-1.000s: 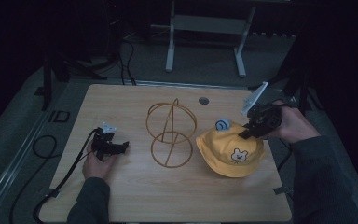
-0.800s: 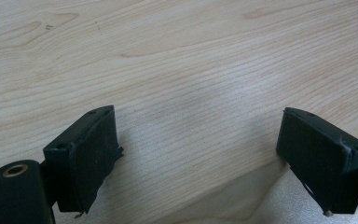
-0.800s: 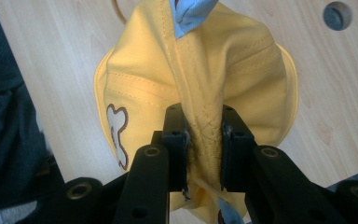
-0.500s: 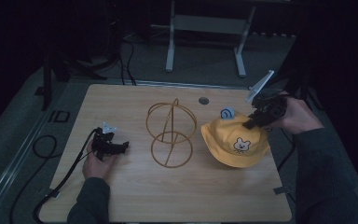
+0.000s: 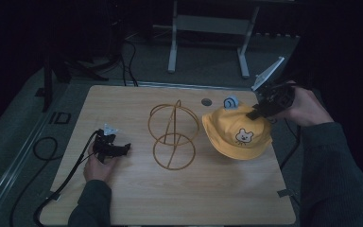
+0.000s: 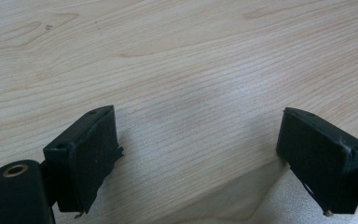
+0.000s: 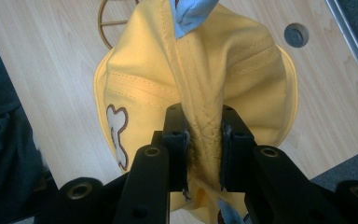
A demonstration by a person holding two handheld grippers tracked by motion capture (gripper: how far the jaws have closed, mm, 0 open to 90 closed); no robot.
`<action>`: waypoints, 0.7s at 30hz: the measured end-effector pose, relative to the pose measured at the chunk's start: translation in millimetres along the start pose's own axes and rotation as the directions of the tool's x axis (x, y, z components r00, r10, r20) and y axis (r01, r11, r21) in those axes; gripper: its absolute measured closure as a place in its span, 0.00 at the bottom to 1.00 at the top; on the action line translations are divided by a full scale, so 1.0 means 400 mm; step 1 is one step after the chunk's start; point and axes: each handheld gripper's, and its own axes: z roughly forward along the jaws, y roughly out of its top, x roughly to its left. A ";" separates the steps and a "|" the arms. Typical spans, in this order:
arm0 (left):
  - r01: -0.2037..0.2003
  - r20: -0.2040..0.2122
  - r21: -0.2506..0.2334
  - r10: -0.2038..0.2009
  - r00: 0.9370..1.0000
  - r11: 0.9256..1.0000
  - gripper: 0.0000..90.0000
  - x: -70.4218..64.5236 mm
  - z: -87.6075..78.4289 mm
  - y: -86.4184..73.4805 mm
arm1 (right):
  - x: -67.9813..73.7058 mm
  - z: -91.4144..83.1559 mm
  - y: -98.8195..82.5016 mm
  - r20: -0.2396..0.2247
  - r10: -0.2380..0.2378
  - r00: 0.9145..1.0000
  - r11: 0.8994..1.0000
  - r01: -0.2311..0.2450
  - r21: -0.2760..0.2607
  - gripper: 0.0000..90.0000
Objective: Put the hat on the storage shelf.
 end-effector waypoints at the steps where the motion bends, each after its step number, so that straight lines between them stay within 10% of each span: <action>1: 0.000 0.000 0.000 0.000 1.000 1.000 0.14 0.000 0.000 0.000 | -0.001 -0.005 0.004 0.001 -0.001 1.000 1.000 0.001 -0.001 0.84; 21: 0.000 0.000 0.000 0.000 1.000 1.000 0.14 0.000 0.000 0.000 | -0.001 -0.069 0.039 0.004 -0.013 1.000 1.000 0.013 -0.016 0.85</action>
